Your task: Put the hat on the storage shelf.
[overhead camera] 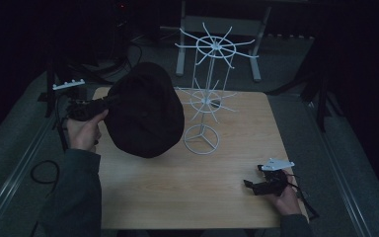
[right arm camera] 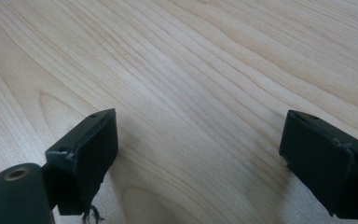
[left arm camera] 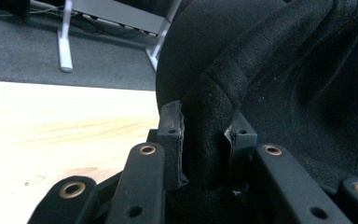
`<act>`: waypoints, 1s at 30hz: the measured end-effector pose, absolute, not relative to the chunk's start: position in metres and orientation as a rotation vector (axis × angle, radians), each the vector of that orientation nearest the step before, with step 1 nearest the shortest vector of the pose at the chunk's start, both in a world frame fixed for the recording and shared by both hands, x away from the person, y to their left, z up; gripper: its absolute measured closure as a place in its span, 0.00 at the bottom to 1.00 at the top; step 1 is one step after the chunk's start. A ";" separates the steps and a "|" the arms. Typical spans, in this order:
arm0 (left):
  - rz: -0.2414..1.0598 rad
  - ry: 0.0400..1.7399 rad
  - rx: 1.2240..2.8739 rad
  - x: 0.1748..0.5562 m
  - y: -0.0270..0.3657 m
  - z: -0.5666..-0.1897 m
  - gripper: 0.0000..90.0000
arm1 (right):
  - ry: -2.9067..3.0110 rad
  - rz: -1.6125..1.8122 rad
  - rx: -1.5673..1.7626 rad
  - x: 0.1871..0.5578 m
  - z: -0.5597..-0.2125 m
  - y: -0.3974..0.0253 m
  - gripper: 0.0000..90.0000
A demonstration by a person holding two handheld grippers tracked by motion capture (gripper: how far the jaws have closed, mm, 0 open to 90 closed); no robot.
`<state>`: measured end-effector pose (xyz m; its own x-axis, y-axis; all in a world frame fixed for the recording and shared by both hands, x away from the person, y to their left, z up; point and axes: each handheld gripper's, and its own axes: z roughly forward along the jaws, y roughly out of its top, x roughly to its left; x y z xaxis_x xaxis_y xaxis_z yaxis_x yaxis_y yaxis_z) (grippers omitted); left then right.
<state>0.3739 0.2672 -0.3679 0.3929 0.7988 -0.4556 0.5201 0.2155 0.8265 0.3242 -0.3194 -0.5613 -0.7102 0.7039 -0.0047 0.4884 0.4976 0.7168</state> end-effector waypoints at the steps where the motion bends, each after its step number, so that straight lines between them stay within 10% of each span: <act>1: 0.287 1.263 1.437 0.374 0.267 -0.367 0.83 | 2.448 1.031 1.005 0.324 -0.561 -0.319 0.13; 30: 0.239 1.220 1.351 0.380 0.270 -0.345 0.82 | 2.447 1.030 1.007 0.324 -0.561 -0.320 0.13</act>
<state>0.3799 0.2698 -0.3451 0.4215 0.7427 -0.5203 0.4917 0.2949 0.8193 0.3243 -0.3195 -0.5612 -0.7091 0.7051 -0.0050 0.4894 0.4972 0.7164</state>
